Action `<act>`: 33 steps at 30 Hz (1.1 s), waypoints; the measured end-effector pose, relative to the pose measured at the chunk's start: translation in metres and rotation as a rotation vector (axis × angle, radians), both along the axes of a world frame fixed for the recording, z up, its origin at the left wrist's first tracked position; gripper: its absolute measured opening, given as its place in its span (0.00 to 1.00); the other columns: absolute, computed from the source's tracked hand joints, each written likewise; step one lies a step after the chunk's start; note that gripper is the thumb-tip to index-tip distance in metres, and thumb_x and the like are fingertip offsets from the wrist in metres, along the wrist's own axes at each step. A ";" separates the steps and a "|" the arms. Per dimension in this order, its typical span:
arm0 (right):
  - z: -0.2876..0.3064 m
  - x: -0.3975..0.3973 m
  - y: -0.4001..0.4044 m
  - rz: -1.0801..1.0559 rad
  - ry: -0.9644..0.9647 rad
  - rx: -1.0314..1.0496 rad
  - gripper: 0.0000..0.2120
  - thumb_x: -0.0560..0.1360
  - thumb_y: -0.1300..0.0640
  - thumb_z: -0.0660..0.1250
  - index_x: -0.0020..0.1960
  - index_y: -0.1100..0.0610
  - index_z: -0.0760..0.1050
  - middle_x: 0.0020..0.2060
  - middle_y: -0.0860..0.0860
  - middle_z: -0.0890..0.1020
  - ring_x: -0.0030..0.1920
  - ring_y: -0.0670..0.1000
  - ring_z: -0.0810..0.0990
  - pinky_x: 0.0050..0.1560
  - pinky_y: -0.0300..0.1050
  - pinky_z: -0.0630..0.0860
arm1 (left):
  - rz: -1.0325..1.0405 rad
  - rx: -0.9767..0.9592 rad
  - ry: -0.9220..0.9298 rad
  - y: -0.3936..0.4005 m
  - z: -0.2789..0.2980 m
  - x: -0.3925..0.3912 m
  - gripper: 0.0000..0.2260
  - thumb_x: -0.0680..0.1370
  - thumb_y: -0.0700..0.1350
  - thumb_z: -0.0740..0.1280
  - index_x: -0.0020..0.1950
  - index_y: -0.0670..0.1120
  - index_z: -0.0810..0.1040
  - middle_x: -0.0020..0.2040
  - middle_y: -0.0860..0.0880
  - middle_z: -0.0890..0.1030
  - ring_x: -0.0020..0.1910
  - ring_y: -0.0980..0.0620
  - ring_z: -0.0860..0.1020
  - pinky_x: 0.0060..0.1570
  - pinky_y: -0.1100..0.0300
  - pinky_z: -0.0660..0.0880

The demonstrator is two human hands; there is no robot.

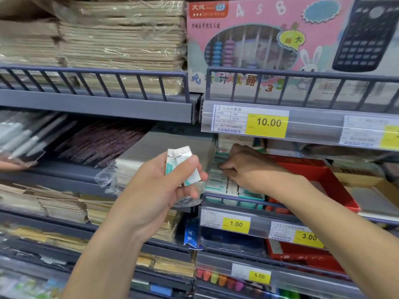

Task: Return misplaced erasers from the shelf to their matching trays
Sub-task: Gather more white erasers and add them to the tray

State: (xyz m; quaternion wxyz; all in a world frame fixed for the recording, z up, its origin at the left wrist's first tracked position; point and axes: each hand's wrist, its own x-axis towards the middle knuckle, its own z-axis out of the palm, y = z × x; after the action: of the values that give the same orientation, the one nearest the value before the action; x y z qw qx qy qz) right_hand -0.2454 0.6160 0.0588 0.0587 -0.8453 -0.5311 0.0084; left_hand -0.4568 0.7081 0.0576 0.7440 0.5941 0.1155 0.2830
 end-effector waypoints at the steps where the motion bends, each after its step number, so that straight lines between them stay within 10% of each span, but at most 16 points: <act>1: 0.001 0.000 -0.002 -0.001 -0.006 -0.021 0.14 0.82 0.50 0.59 0.50 0.54 0.82 0.49 0.51 0.71 0.55 0.55 0.72 0.57 0.49 0.73 | 0.000 0.007 0.005 -0.002 0.000 0.001 0.11 0.72 0.51 0.74 0.48 0.44 0.84 0.41 0.43 0.84 0.32 0.52 0.78 0.31 0.64 0.77; 4: 0.006 -0.004 -0.011 -0.006 0.060 0.131 0.13 0.82 0.48 0.60 0.55 0.50 0.81 0.52 0.49 0.75 0.55 0.52 0.76 0.57 0.47 0.73 | 0.012 0.046 0.029 -0.006 0.001 0.003 0.11 0.71 0.55 0.75 0.44 0.48 0.86 0.42 0.43 0.84 0.32 0.51 0.78 0.27 0.64 0.74; 10: 0.021 -0.044 -0.043 0.186 0.900 0.590 0.10 0.76 0.45 0.70 0.54 0.47 0.83 0.39 0.45 0.84 0.35 0.46 0.78 0.42 0.42 0.77 | 0.049 0.124 0.041 -0.009 -0.003 0.008 0.16 0.72 0.63 0.76 0.46 0.51 0.87 0.39 0.45 0.85 0.32 0.47 0.75 0.22 0.63 0.70; 22: 0.019 -0.049 -0.046 0.246 1.563 0.840 0.07 0.75 0.67 0.68 0.48 0.61 0.84 0.50 0.61 0.85 0.53 0.59 0.83 0.56 0.53 0.80 | 0.101 0.171 0.087 -0.012 -0.007 0.016 0.26 0.73 0.67 0.69 0.47 0.43 0.79 0.33 0.46 0.75 0.25 0.51 0.66 0.19 0.64 0.62; 28: 0.027 -0.015 -0.053 -0.188 1.470 0.886 0.08 0.81 0.64 0.63 0.58 0.65 0.77 0.53 0.61 0.85 0.42 0.53 0.85 0.33 0.43 0.79 | 0.086 0.054 0.072 -0.006 -0.007 0.015 0.25 0.74 0.64 0.71 0.54 0.42 0.75 0.37 0.50 0.74 0.29 0.55 0.65 0.22 0.68 0.62; 33: 0.025 0.003 -0.050 -0.278 1.304 0.766 0.07 0.81 0.62 0.63 0.55 0.56 0.78 0.48 0.52 0.83 0.39 0.47 0.78 0.34 0.39 0.72 | -0.034 -0.078 0.061 0.001 -0.005 0.013 0.13 0.71 0.50 0.76 0.45 0.48 0.74 0.38 0.47 0.73 0.32 0.50 0.60 0.21 0.67 0.63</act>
State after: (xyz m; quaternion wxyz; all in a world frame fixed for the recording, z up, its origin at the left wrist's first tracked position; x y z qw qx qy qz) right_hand -0.2425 0.5660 0.0835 0.6493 -0.6490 -0.2437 0.3129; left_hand -0.4436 0.7089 0.0526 0.7673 0.5751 0.1391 0.2474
